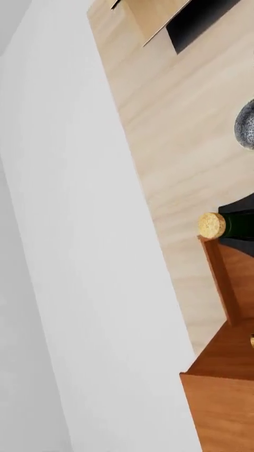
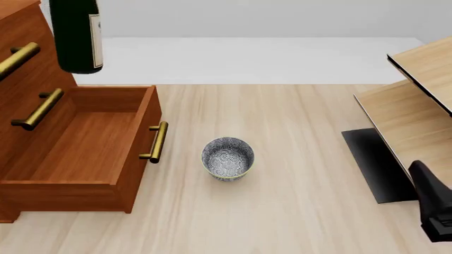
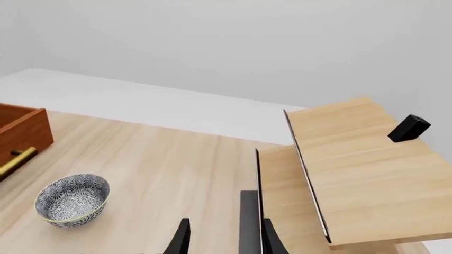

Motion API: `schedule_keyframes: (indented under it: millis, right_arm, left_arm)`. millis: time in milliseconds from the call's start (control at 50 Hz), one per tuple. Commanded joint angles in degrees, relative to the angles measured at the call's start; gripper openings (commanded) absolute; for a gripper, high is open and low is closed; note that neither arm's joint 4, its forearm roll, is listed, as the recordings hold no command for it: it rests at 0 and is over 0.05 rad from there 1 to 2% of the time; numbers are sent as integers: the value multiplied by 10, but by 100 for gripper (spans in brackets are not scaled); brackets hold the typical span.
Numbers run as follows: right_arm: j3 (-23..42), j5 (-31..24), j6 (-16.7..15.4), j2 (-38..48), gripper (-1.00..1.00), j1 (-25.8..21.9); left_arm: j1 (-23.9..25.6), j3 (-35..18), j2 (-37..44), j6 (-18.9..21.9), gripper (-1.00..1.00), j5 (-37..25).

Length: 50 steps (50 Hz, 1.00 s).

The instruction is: Put the wine bottle in the bottom drawer of the cabinet.

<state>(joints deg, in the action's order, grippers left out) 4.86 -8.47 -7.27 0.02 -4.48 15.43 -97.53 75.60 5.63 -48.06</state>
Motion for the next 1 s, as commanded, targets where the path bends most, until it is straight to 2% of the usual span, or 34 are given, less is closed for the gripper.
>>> schedule_keyframes:
  millis: [20,300,320,360,400,1000]
  right_arm:
    - [-3,0,0,0,100,-1]
    - [-7,0,0,0,100,-4]
    - [-7,-1,1,0,100,-4]
    - [-7,-1,1,0,100,-4]
    - [-8,-1,0,0,100,-4]
    - [-12,-1,-2,0,100,-10]
  left_arm:
    - [-15,19,7,-4,-100,7]
    - [-32,59,16,-3,-100,31]
    - [-40,67,14,14,-100,40]
    - [-39,70,17,-12,-100,40]
    - [-42,90,9,6,-100,53]
    - [-61,180,-8,-24,-100,106]
